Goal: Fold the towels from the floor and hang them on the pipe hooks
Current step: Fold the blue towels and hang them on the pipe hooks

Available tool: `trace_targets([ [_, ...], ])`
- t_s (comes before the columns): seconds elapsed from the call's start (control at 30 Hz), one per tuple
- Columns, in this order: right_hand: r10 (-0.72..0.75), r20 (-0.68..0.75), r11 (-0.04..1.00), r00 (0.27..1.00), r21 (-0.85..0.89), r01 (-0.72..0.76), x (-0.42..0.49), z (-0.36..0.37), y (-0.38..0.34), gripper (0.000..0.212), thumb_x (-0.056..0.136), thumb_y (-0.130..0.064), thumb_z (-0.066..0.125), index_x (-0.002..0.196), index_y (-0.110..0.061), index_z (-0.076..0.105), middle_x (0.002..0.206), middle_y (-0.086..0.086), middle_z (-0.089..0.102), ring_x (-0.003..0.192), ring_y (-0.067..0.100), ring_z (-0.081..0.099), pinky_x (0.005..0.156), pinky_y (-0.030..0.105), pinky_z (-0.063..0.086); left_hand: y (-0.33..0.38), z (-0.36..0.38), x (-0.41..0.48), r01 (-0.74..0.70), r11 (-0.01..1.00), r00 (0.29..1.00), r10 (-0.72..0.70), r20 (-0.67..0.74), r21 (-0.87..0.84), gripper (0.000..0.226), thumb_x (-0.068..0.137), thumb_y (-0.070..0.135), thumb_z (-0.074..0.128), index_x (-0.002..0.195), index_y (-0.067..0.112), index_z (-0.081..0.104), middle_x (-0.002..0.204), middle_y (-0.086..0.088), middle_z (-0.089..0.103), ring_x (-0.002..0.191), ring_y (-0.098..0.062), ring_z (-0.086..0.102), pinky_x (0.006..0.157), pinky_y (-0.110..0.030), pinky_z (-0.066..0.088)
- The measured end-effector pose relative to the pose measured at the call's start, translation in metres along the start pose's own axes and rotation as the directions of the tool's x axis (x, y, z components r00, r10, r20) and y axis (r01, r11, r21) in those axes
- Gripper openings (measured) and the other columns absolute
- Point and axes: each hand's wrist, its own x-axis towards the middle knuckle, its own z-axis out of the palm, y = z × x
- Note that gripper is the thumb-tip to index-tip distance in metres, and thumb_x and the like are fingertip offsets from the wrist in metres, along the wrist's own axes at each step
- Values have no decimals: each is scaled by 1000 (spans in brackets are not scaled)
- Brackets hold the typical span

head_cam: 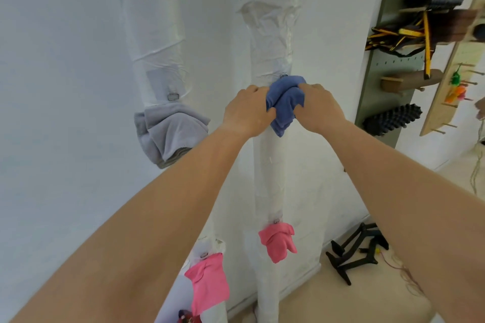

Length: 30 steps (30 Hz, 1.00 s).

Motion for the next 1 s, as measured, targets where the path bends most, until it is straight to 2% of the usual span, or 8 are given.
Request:
trace_targets([
  [0.1, 4, 43, 998, 999, -63, -1, -27, -6, -21, 18, 94, -14, 47, 108, -10, 56, 115, 13, 58, 91, 30, 55, 69, 37, 42, -4, -14, -28, 8, 999, 999, -10, 39, 49, 46, 96, 37, 52, 138, 18, 49, 138, -6, 51, 123, -27, 50, 92, -40, 46],
  [0.23, -33, 103, 993, 994, -106, 44, -75, -7, -53, 35, 97, -22, 52, 129, -9, 54, 124, 12, 55, 106, 34, 56, 81, 42, 50, -14, -32, -75, -11, 999, 997, 7, 77, 47, 52, 97, 36, 53, 143, 12, 44, 142, -10, 48, 129, -30, 47, 102, -43, 43],
  [0.33, -13, 133, 993, 991, -117, 29, -115, -4, -86, 37, 94, -26, 54, 128, -13, 51, 124, 10, 51, 107, 33, 53, 85, 46, 51, -27, -51, -120, -24, 999, 994, 21, 108, 31, 57, 98, 37, 53, 148, 15, 39, 147, -7, 45, 132, -28, 46, 103, -42, 43],
  [0.47, 9, 168, 988, 986, -156, 18, -180, 2, -137, 47, 96, -28, 53, 139, -14, 46, 139, 12, 45, 120, 33, 51, 94, 48, 49, -54, -78, -192, -26, 1000, 990, 25, 137, 8, 59, 97, 40, 54, 150, 17, 39, 150, -3, 44, 135, -23, 44, 108, -40, 41],
  [0.57, 21, 222, 982, 975, -189, 22, -234, 14, -180, 49, 96, -29, 52, 142, -15, 44, 140, 11, 44, 125, 34, 46, 97, 49, 48, -82, -98, -257, -21, 1000, 980, 16, 197, 22, 60, 96, 42, 54, 149, 20, 40, 151, -2, 43, 137, -23, 42, 108, -41, 40],
  [0.73, 9, 355, 979, 935, -192, 63, -322, 41, -254, 53, 94, -32, 53, 144, -16, 43, 141, 11, 43, 128, 35, 44, 100, 47, 45, -137, -136, -368, 102, 993, 946, -114, 302, 53, 54, 95, 40, 54, 145, 20, 45, 143, -2, 47, 131, -24, 47, 102, -43, 46],
  [1.0, -123, 503, 981, 855, -67, 181, -461, 118, -347, 53, 95, -31, 52, 145, -16, 42, 143, 12, 45, 131, 35, 43, 104, 46, 43, -218, -159, -560, 312, 930, 843, -365, 395, 195, 53, 97, 39, 52, 145, 19, 45, 146, -4, 45, 129, -27, 50, 101, -42, 46],
])
